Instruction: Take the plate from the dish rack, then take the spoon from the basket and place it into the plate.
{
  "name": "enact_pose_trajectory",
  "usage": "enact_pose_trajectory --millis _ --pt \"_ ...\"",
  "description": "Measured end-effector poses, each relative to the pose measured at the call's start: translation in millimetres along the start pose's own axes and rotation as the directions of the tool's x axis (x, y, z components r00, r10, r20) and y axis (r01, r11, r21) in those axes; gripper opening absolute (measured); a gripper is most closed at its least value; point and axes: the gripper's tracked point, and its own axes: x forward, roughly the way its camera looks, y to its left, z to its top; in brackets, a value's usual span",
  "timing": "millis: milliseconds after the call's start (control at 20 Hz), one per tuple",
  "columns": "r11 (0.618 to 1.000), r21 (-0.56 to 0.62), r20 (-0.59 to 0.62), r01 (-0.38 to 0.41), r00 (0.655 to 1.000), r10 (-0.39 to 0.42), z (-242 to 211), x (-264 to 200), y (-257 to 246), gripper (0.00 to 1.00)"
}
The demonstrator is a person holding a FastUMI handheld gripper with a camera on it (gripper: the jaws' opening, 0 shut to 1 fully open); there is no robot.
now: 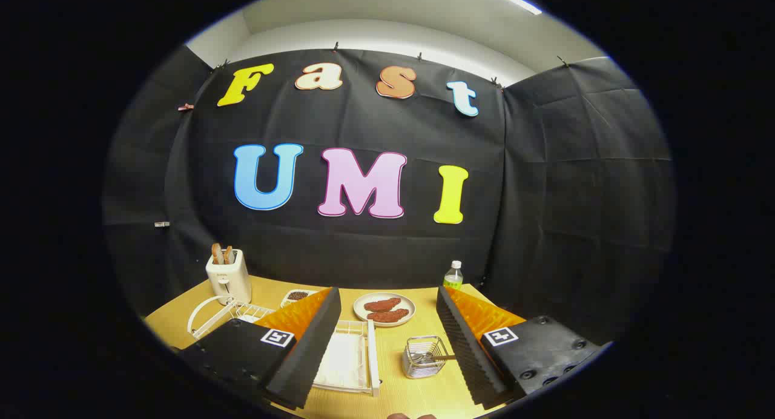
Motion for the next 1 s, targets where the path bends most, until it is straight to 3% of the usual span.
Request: enact_pose_trajectory --millis 1000 --pt "0.998 -0.012 -0.046 -0.066 0.997 0.065 -1 11 33 0.97"
